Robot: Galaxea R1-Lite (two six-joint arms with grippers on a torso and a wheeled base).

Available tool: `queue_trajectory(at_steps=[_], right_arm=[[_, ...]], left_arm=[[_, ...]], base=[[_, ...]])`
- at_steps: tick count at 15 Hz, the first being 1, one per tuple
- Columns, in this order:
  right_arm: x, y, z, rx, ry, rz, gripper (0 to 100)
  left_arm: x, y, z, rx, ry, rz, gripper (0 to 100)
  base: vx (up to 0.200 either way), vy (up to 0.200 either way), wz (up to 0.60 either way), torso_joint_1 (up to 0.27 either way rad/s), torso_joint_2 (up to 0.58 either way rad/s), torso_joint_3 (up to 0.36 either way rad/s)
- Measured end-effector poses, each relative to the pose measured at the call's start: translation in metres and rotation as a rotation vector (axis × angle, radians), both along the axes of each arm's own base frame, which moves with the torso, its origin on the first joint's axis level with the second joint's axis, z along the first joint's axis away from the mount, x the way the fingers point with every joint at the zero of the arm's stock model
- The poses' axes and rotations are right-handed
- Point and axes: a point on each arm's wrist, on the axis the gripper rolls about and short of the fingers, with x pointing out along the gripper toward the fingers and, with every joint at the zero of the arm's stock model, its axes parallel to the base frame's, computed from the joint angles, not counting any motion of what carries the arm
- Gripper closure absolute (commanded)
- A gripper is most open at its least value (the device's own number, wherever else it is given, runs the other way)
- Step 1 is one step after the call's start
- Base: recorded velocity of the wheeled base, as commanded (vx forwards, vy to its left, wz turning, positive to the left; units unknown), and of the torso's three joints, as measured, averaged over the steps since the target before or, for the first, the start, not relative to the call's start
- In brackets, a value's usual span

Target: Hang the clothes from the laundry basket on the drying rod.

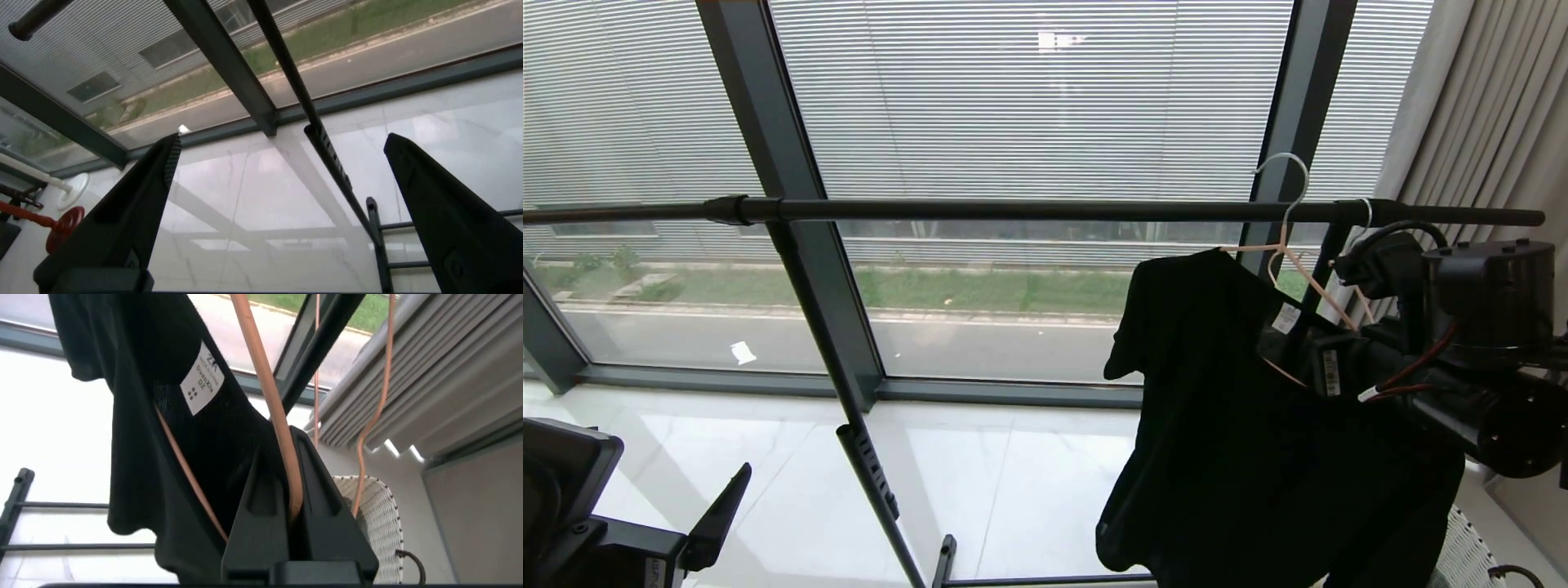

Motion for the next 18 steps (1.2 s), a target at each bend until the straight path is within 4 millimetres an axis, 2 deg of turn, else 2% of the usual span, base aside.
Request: queue_trajectory(at_steps=[3,6,13,18], right_arm=[[0.002,-0.002,-0.003,-0.006,0.008,-0.009,100],[0.012,-0.004,-0.01,-0.022,0.03,-0.035,100],[0.041,0.01,-0.023,-0.041,0.041,-0.043,100],[0.048,0.016,-0.032,-0.055,0.062,-0.041,100]], left_arm=[[0.0,0.0,0.0,0.003,0.001,0.0,0],[0.001,0.0,0.001,0.007,-0.002,-0.001,0],[0.001,-0.001,0.005,0.001,-0.015,-0.001,0],[0.002,-0.001,0.008,-0.003,-0.022,-0.001,0]], base=[[0.0,0.0,0.0,0.0,0.0,0.0],[0.0,0.0,0.0,0.0,0.0,0.0],[0.0,0.0,0.0,0.0,0.0,0.0],[0.0,0.0,0.0,0.0,0.0,0.0]])
